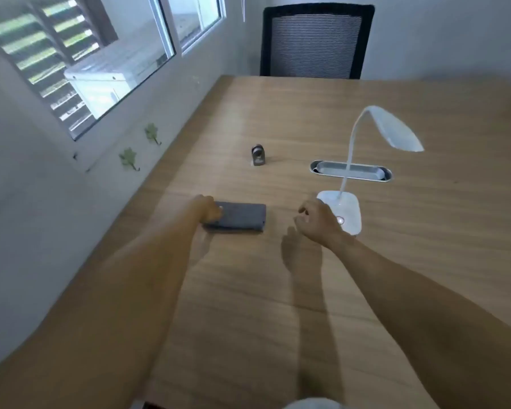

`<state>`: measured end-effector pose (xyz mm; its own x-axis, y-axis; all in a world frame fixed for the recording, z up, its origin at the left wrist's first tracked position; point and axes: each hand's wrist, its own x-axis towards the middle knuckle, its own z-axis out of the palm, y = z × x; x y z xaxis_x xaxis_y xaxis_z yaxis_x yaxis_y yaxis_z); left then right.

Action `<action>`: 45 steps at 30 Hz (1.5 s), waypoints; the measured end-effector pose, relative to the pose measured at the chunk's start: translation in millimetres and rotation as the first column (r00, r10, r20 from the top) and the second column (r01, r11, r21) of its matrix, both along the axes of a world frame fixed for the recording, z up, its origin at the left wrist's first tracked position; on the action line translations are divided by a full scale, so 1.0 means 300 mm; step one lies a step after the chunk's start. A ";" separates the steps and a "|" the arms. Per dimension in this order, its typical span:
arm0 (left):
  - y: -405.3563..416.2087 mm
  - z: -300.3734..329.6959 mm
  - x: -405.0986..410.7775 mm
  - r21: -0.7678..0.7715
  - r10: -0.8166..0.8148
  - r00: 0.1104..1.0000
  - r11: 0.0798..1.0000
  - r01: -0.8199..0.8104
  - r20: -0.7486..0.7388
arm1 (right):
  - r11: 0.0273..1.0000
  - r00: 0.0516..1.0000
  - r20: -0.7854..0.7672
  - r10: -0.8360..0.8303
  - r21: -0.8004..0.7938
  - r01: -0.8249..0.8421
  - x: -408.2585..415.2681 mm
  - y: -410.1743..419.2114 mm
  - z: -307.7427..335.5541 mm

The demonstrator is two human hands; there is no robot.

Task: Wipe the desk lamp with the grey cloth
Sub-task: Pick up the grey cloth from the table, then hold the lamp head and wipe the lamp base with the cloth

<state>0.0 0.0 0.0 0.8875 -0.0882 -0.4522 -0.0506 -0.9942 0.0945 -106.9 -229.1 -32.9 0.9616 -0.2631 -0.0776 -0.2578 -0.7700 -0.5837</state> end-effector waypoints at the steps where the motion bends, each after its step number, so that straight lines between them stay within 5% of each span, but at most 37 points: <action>1: 0.019 -0.007 -0.006 -0.020 0.048 0.999 0.999 -0.049 -0.011 | 0.998 1.000 -0.005 0.003 0.057 -0.003 0.019 0.024 -0.013; 9: 0.095 -0.123 0.031 -0.343 0.411 0.908 0.844 -0.412 -0.079 | 0.882 0.964 -0.256 -0.067 0.437 0.178 0.169 0.193 -0.032; 22: 0.038 -0.108 0.034 -0.594 0.559 0.725 0.443 -0.671 -0.402 | 0.683 0.860 -0.478 -0.176 0.570 0.457 0.236 0.220 -0.044; 29: -0.032 -0.024 0.017 -0.627 0.399 0.765 0.439 -0.643 -0.506 | 0.539 0.855 -0.465 -0.230 0.670 0.510 0.164 0.101 0.054; 34: -0.145 0.021 -0.031 -0.535 0.180 0.769 0.621 -0.573 -0.613 | 0.345 0.873 -0.396 -0.283 0.807 0.478 0.032 -0.036 0.101; 38: -0.258 0.052 -0.088 -0.557 -0.016 0.752 0.682 -0.474 -0.659 | 0.218 0.819 -0.414 -0.397 0.824 0.522 -0.084 -0.148 0.105; 43: -0.380 0.046 -0.124 -0.597 -0.135 0.714 0.665 -0.449 -0.687 | -0.265 0.782 -0.471 -0.408 0.881 0.393 -0.183 -0.220 0.099; 45: -0.420 0.039 -0.139 -0.617 -0.161 0.713 0.651 -0.443 -0.682 | -0.360 0.768 -0.452 -0.453 0.881 0.307 -0.201 -0.224 0.089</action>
